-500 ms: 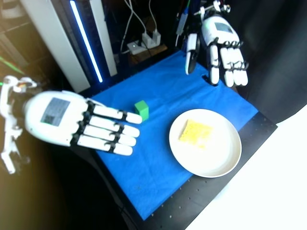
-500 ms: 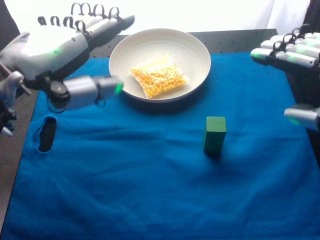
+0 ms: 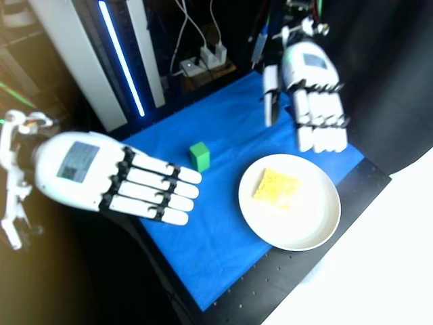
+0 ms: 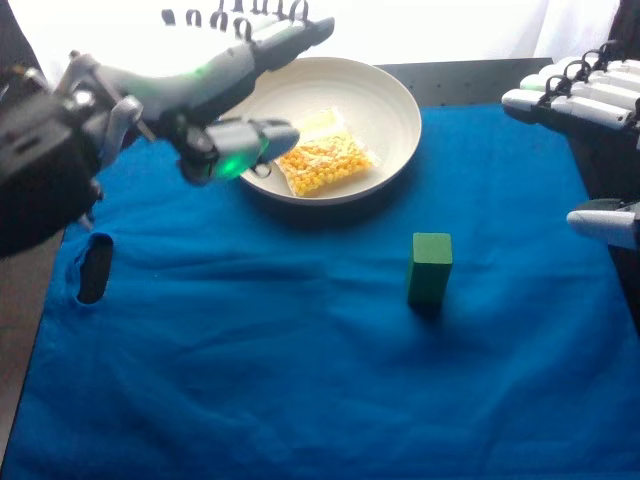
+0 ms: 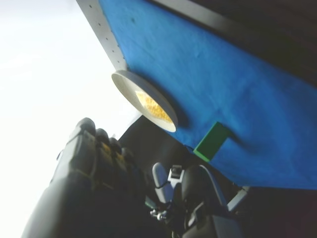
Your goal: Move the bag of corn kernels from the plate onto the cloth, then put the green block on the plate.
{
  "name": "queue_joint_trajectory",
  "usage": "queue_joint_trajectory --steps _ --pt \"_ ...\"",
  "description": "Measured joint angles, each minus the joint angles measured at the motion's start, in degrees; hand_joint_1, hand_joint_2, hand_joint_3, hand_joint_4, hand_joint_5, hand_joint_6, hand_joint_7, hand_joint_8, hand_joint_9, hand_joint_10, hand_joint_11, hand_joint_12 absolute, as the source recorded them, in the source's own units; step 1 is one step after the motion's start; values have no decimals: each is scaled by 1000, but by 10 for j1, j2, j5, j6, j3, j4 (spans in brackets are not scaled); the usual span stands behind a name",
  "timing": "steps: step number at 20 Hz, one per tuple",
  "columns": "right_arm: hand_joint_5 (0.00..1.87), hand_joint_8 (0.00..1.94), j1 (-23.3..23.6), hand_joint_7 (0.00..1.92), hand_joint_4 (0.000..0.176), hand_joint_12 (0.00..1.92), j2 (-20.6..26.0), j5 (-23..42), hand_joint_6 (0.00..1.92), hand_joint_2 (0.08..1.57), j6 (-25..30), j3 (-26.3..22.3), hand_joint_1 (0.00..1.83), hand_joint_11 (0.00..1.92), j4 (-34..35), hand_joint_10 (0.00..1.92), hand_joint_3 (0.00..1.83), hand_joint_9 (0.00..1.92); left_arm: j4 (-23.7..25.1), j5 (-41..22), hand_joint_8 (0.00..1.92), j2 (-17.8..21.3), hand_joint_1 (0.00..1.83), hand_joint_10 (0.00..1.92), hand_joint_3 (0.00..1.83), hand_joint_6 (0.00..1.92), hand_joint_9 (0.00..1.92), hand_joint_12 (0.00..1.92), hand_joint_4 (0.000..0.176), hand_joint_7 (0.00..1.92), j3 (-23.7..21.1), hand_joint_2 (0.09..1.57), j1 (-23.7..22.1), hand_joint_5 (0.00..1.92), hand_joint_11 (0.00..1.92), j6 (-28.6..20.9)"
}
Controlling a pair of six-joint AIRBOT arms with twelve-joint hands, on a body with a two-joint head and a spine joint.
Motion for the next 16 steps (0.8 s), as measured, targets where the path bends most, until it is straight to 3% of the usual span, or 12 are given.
queue_joint_trajectory --steps 1,2,3,4,5,6,8,10,12,13,15,16 --pt "0 0 0 0 0 279 -5 0 0 1349 0 1 478 0 -2 0 0 0 -5 8 16 -15 707 28 0 15 74 790 23 78 21 1296 -9 75 0 0" --pt "0 0 0 0 0 364 -8 0 0 1345 0 1 492 0 -7 0 0 0 -12 19 15 -30 704 42 0 17 113 1011 28 105 40 1273 -17 92 0 1" --pt "0 0 0 0 0 506 -11 -1 0 1345 0 1 476 0 -11 0 0 0 -18 45 13 -51 777 43 0 22 131 1007 9 138 67 1234 -24 128 0 1" --pt "0 0 0 0 0 528 -12 -2 0 1328 0 1 537 0 -11 0 0 0 -20 74 9 -70 792 48 0 20 152 1174 5 151 88 1215 -30 138 0 1" --pt "0 0 0 0 0 542 -12 -5 0 1333 0 1 491 0 -11 0 0 0 -20 94 1 -83 729 33 0 4 127 1163 24 100 103 1235 -31 91 0 2" --pt "0 0 0 0 0 782 -12 -9 0 1333 0 1 500 0 -13 0 0 0 -39 127 2 -104 702 22 1 2 111 1077 31 72 123 1238 -35 73 0 21" --pt "0 0 0 0 0 1161 -12 -15 0 1330 0 1 495 0 -18 0 0 0 -92 160 0 -129 718 9 0 4 39 780 27 4 144 1221 -38 47 0 87" --pt "0 0 0 0 0 1196 -12 -17 0 1332 0 1 498 0 -19 0 0 0 -112 187 0 -153 759 0 0 3 1 562 35 0 172 1195 -38 30 0 99" --pt "0 0 0 0 0 1193 -12 -17 0 1329 0 1 521 0 -19 0 0 0 -120 205 0 -167 755 0 1 4 0 553 54 0 190 1193 -37 29 0 100" --pt "0 0 0 0 0 1106 -12 -17 0 1331 0 1 517 0 -19 0 0 0 -120 210 2 -170 765 12 4 7 42 688 61 19 195 1226 -37 52 0 102" --pt "0 0 0 0 0 968 -13 -17 0 1332 0 0 536 0 -19 0 0 0 -120 218 18 -180 822 42 4 31 173 1071 55 191 202 1269 -34 206 0 103" --pt "0 0 0 0 0 895 -13 -17 0 1337 0 0 552 0 -19 0 1 0 -121 220 39 -183 916 128 0 62 366 1399 30 310 202 1265 -30 343 94 103"
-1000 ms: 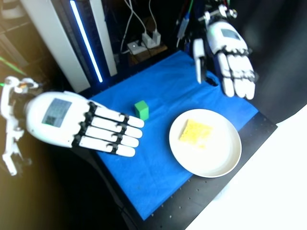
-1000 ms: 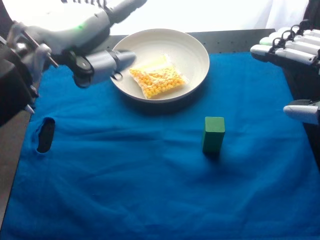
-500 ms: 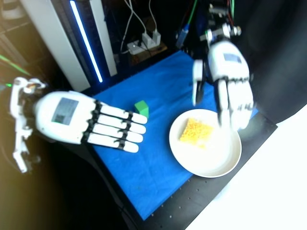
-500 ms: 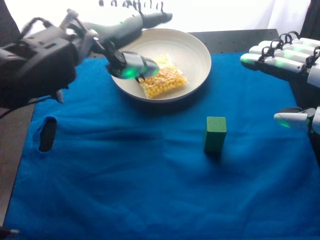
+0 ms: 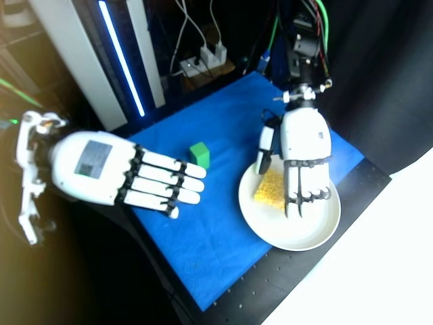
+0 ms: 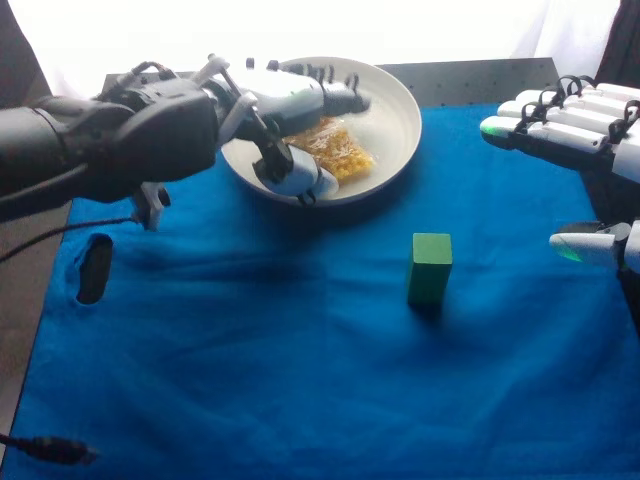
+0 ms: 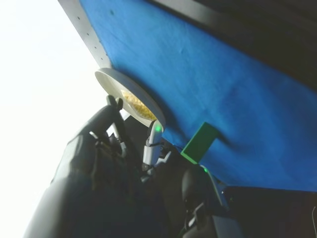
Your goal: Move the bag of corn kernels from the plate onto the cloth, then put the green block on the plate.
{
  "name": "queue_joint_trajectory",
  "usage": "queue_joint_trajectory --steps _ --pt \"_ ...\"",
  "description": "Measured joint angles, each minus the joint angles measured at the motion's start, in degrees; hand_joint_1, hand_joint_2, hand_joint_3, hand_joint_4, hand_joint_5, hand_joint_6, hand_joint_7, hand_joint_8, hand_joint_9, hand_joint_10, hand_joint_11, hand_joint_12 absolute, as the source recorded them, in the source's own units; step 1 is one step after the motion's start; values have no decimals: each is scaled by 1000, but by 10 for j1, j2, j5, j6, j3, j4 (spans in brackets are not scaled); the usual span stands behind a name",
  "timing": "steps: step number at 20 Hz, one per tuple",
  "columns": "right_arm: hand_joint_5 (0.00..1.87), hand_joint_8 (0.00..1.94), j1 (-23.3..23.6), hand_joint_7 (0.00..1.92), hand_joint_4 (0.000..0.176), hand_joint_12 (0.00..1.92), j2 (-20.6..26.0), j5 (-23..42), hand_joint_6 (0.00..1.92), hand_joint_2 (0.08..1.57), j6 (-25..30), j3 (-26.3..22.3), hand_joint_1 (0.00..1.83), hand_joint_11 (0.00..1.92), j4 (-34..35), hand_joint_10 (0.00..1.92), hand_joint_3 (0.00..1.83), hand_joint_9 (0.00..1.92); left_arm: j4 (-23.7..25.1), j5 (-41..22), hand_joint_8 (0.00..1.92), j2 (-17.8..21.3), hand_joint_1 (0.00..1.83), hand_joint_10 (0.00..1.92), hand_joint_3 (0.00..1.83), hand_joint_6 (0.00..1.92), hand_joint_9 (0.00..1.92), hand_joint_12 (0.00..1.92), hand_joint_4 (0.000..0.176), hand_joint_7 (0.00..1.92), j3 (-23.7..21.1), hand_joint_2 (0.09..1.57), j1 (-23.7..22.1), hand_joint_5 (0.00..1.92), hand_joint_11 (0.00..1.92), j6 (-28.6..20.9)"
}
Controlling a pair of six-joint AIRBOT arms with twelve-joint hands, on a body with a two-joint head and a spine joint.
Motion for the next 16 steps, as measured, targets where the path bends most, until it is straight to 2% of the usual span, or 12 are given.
queue_joint_trajectory --steps 1,2,3,4,6,8,10,11,12,13,14,16 --pt "0 0 0 0 0 880 0 0 0 1336 0 -1 554 0 0 0 0 0 0 -3 27 -1 969 232 0 56 453 1483 27 379 0 1260 1 426 203 1" --pt "0 0 0 0 0 881 0 -1 0 1349 0 -1 532 0 0 0 6 0 -7 -7 54 -2 1062 755 1 70 470 1554 0 458 0 1258 1 517 384 1" --pt "0 0 0 0 0 1089 0 0 0 1346 0 -1 549 0 0 0 2 0 -13 -10 72 -3 1167 1108 0 75 473 1601 0 478 5 1243 1 553 505 0" --pt "0 0 0 0 0 1214 0 -1 0 1344 0 -1 561 0 0 0 1 0 -24 -12 235 -5 1225 1305 0 94 464 1649 0 443 13 1227 1 576 544 0" --pt "0 0 0 0 0 1137 0 0 0 1370 0 -1 516 0 0 0 6 0 -30 -16 626 -9 1282 1352 0 229 376 1630 0 274 22 1204 2 565 476 -1" --pt "0 0 0 0 0 1093 0 0 0 1369 0 -1 538 0 0 0 3 0 -33 -17 407 -9 1294 1258 0 340 355 1574 0 223 22 1155 2 454 428 -1" --pt "0 0 0 0 0 897 0 0 0 1382 0 -1 525 0 0 0 3 0 -34 -23 197 -6 1266 1098 0 394 302 1518 30 272 17 1149 2 404 432 -1" --pt "0 0 0 0 0 738 0 0 0 1385 1 -2 526 0 0 0 2 0 -33 -23 181 0 1338 1231 3 494 306 1564 25 309 9 1173 3 386 433 -1" --pt "0 0 0 0 0 704 0 0 0 1385 1 -2 527 0 0 0 2 0 -33 -24 298 7 1542 1597 11 638 481 1666 13 290 1 1235 3 331 392 -1" --pt "0 0 0 0 0 695 0 0 0 1389 1 -2 514 0 0 0 3 0 -35 -25 545 12 1590 1685 5 712 515 1686 0 225 -2 1252 4 320 366 -2" --pt "0 0 0 0 0 680 0 0 0 1382 1 -2 547 0 0 0 0 0 -36 -27 757 14 1600 1688 2 780 535 1689 0 168 -2 1250 6 327 381 -2" --pt "0 0 0 0 0 566 0 -1 0 1395 2 -2 518 0 0 0 3 0 -38 -33 1124 18 1602 1686 0 1221 547 1757 0 116 -5 1248 8 272 406 -2"
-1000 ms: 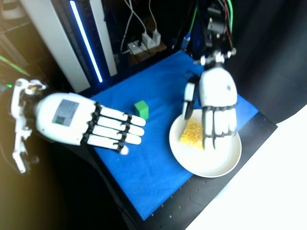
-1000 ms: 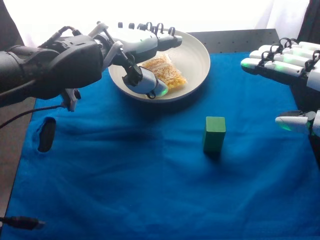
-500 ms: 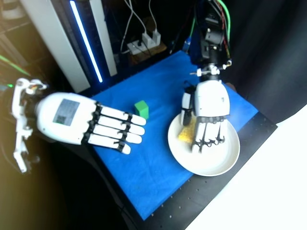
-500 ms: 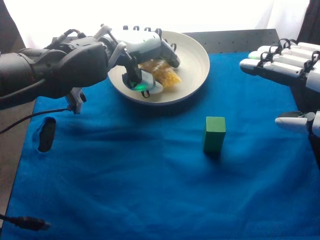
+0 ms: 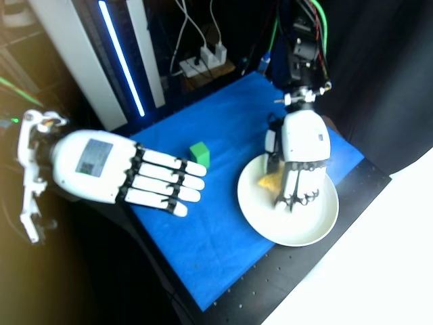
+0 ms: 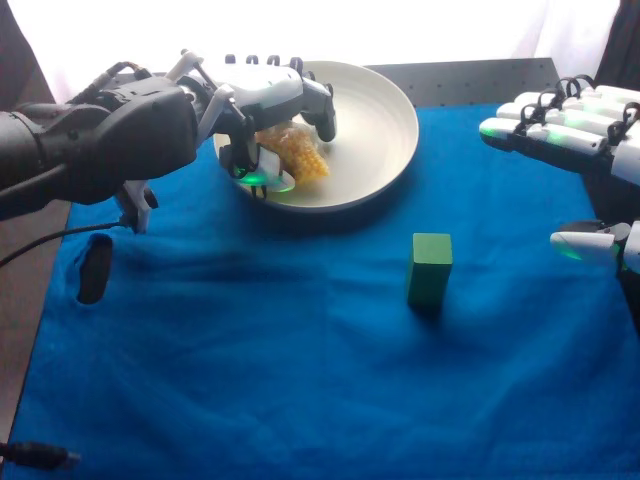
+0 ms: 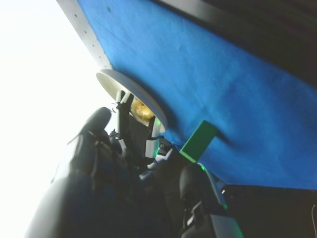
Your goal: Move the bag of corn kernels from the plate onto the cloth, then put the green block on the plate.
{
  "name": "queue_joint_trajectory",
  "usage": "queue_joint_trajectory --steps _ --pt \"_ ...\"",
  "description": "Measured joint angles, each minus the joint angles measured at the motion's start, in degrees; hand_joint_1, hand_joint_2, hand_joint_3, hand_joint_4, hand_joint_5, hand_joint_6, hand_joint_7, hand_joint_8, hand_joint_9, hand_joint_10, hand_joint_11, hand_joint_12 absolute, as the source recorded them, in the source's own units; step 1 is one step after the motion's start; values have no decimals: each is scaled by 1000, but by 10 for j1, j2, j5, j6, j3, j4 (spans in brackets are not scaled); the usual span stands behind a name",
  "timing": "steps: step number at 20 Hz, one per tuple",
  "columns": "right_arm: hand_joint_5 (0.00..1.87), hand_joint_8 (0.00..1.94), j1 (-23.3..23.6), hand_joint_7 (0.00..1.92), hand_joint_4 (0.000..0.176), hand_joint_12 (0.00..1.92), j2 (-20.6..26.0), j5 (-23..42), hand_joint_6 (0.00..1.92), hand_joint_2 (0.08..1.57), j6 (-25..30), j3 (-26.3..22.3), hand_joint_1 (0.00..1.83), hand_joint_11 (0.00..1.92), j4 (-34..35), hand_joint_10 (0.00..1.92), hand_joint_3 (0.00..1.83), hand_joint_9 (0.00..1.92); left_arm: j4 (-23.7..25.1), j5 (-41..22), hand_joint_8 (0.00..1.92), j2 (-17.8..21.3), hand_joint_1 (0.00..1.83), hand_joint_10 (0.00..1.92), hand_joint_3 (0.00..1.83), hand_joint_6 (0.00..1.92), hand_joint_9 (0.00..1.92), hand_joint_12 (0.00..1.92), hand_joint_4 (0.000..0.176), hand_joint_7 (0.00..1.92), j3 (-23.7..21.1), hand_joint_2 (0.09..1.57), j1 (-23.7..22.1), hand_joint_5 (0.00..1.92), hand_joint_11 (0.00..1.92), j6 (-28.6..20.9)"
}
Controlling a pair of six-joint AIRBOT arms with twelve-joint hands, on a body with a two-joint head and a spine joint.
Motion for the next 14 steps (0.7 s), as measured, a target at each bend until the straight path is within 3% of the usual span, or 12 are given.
queue_joint_trajectory --steps 1,2,3,6,7,9,11,14 --pt "0 0 0 0 0 543 0 0 0 1396 0 0 515 0 0 0 3 0 1 -2 1229 0 1602 1705 1 1355 534 1781 0 90 -1 1255 0 239 389 0" --pt "0 0 0 0 0 537 0 1 0 1394 0 0 514 0 0 0 2 0 1 -2 1324 0 1353 1761 2 1667 466 1808 0 82 -3 1359 0 383 374 1" --pt "0 0 0 0 0 544 0 0 0 1387 0 0 527 0 0 0 0 0 2 -3 1358 0 1553 1729 0 1528 517 1813 0 76 -4 1286 0 274 317 1" --pt "0 0 0 0 0 447 0 0 0 1380 0 0 551 0 0 0 0 0 12 -3 1494 10 1605 1718 0 1527 535 1881 0 56 -21 1256 0 246 342 1" --pt "0 0 0 0 0 446 0 0 0 1380 0 0 548 0 0 0 0 0 15 -4 1817 17 1313 1804 7 1720 443 1895 0 261 -29 1382 0 462 377 1" --pt "0 0 0 0 0 435 0 0 0 1380 0 0 545 0 1 0 0 0 27 -10 1910 31 1245 1825 1 1747 422 1900 0 314 -46 1415 0 516 416 2" --pt "0 0 0 0 0 811 0 0 0 1367 0 -2 563 0 2 0 0 0 41 -23 1899 49 1247 1808 0 1726 435 1876 0 330 -70 1409 -2 527 484 2" --pt "0 0 0 0 0 906 0 0 0 1380 0 -2 557 0 4 0 2 0 73 -54 1915 80 1247 1810 0 1703 447 1868 0 348 -115 1405 -7 520 636 1"
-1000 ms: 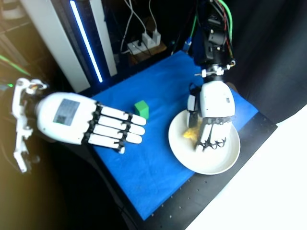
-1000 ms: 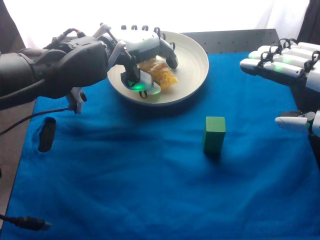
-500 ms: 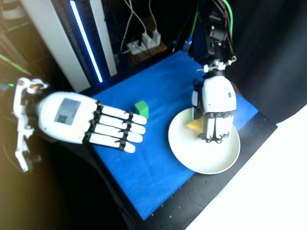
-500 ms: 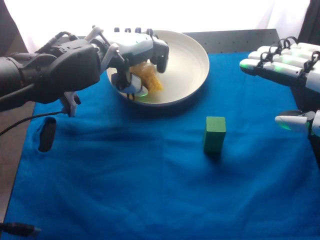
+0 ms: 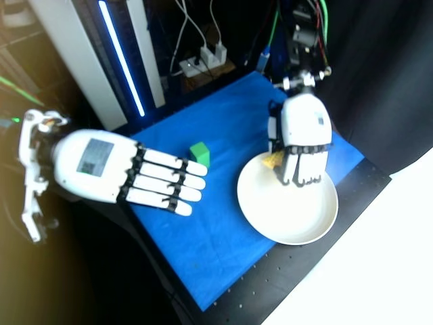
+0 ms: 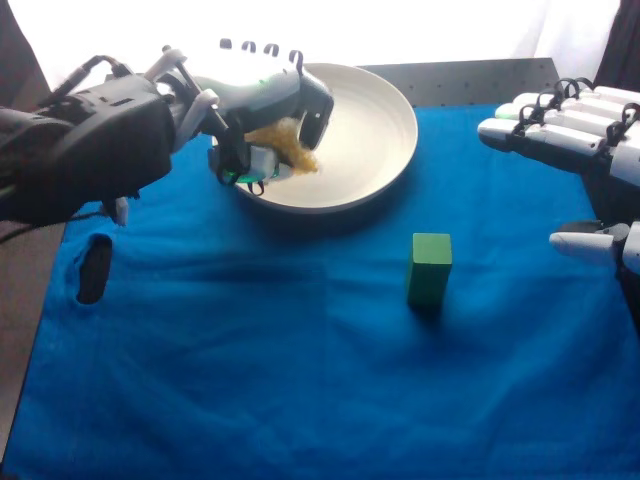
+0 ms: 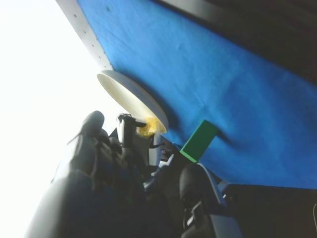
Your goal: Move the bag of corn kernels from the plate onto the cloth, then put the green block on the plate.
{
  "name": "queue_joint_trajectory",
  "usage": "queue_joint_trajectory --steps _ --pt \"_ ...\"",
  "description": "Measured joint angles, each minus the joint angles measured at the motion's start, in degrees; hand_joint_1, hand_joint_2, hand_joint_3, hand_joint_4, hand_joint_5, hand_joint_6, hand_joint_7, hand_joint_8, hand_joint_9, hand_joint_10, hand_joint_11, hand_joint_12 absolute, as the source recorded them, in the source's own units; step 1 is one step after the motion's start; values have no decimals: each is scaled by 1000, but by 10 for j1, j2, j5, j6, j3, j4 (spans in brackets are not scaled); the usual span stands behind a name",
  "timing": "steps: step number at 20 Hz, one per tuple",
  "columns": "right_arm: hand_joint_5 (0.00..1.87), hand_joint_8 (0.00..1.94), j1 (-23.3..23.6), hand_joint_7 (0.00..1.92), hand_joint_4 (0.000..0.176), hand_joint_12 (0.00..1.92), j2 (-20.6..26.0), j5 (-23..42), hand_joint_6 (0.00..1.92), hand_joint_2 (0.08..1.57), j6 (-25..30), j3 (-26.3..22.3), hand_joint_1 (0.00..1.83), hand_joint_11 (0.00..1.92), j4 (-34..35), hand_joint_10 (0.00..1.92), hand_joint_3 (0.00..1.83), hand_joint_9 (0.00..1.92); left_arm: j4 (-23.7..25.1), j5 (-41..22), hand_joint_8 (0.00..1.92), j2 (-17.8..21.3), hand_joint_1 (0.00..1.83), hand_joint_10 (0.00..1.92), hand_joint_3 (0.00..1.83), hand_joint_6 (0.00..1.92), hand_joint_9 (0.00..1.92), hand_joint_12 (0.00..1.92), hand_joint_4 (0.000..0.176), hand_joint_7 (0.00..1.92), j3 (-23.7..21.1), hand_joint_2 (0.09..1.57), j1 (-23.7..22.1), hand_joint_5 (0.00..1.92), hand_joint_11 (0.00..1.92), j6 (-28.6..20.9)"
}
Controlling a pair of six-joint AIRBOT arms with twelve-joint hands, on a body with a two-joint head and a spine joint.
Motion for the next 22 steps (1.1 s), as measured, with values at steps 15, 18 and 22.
queue_joint_trajectory --steps 15,18,22 --pt "0 0 -2 0 0 678 0 0 0 1385 0 -13 583 0 13 0 0 0 184 -268 1920 188 964 1789 1 1784 205 1915 3 333 -233 1470 192 449 377 -229" --pt "0 0 -2 0 0 1214 0 0 0 1378 0 -14 552 0 16 21 0 19 159 -269 407 179 728 573 0 617 10 1243 60 5 -229 1273 213 20 19 -233" --pt "0 0 -2 0 0 968 0 1 0 1379 1 -18 596 0 15 0 1 0 119 -294 0 181 426 0 0 0 0 3 167 0 -232 1002 235 0 0 -233"
